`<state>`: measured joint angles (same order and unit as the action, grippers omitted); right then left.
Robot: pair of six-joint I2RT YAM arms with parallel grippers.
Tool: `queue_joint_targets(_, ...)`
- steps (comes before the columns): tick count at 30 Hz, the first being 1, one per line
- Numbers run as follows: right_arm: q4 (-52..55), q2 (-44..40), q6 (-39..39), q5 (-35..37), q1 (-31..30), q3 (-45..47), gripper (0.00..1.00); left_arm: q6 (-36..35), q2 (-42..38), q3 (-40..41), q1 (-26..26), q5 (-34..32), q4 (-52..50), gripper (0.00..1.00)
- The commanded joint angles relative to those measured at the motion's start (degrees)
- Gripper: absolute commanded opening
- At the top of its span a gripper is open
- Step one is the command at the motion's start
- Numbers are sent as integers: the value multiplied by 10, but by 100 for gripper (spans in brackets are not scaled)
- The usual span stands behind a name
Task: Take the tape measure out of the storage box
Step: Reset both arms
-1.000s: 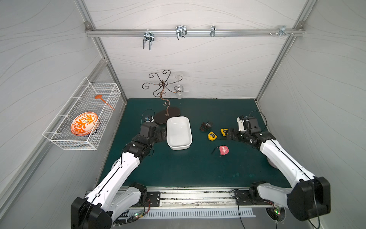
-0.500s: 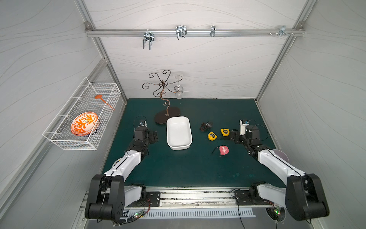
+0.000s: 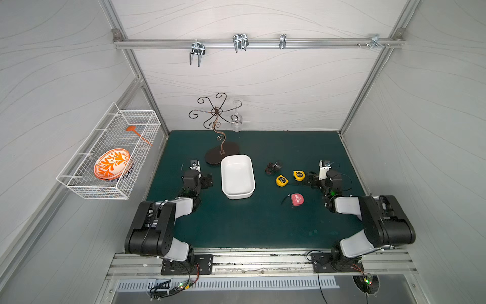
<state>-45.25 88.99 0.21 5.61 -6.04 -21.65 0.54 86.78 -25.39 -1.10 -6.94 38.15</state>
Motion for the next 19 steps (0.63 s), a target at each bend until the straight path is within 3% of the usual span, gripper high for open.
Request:
queue_joint_targets(1,-80,1,-14,-16,-5,10,99,2,24,12,17,20,103,99)
queue_joint_targets(4,-76,0,-18,-17,-8,10,99,3,21,11,19,22,95,99)
queue_joint_targets(7,-6,7,-17,1,-12,-32,99,4,22,10,19,23,94,99)
queue_joint_targets(19,-17,6,-17,4,-12,-26,99,5,22,9,21,25,92,99)
